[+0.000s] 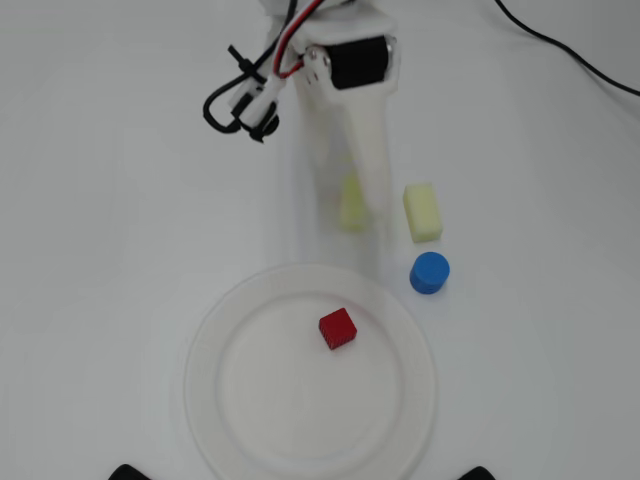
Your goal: Grasp a red block and put it in the dish.
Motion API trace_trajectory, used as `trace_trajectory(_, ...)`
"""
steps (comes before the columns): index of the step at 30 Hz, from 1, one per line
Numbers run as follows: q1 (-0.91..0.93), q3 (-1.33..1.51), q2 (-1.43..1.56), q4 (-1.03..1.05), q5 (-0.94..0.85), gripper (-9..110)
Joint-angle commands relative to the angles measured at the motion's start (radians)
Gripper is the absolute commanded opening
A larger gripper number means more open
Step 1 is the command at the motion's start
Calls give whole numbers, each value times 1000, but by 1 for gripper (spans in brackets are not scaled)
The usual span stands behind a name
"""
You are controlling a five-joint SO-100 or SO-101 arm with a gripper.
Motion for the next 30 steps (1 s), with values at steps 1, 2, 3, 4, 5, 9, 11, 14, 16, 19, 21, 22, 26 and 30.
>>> trace_trajectory(1,21,109,187,38,32,43)
trace_trajectory(2,31,160,241,38,46,43)
trace_trajectory(3,41,209,288,38,60,44)
trace_trajectory(4,55,255,333,38,71,44)
trace_trajectory(5,69,301,374,37,81,44)
trace_trajectory(9,112,489,545,8,107,45)
trace_trajectory(11,118,586,643,-12,112,44)
trace_trajectory(14,115,729,798,-26,137,44)
trace_trajectory(16,114,818,899,-32,160,43)
trace_trajectory(19,118,942,1037,-46,207,43)
trace_trajectory(21,127,1017,1117,-52,232,43)
trace_trajectory(22,132,1054,1154,-54,238,42)
trace_trajectory(26,124,1209,1299,-54,241,41)
trace_trajectory(30,114,1345,1451,-37,232,40)
